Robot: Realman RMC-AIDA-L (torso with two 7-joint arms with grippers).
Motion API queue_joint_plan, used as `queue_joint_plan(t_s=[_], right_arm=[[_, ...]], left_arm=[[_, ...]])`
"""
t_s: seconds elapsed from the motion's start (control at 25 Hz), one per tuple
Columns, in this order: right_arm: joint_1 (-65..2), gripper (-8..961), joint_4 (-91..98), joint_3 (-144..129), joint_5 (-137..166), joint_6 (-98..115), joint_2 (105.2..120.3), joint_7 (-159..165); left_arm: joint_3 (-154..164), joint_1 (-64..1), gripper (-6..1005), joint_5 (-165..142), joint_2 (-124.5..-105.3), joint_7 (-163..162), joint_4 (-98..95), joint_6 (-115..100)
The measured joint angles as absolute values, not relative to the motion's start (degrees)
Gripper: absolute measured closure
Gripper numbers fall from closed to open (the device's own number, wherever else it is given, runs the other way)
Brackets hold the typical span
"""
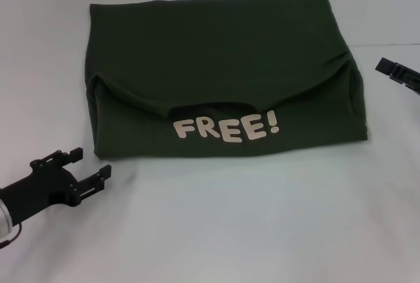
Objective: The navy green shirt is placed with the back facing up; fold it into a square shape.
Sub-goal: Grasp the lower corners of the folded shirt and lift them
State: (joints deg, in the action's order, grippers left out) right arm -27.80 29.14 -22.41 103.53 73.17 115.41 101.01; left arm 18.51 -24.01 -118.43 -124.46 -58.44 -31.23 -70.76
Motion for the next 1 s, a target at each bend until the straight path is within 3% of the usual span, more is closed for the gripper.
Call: queue_joint_plan(t_s=[1.0], right_arm=[[-27.23,250,28.99,-22.32,103.7,71.61,115.48,101.97]], left_arm=[[23.8,-26.65,273,-118.39,-124.36,-58.12,-29.41,-67.54]])
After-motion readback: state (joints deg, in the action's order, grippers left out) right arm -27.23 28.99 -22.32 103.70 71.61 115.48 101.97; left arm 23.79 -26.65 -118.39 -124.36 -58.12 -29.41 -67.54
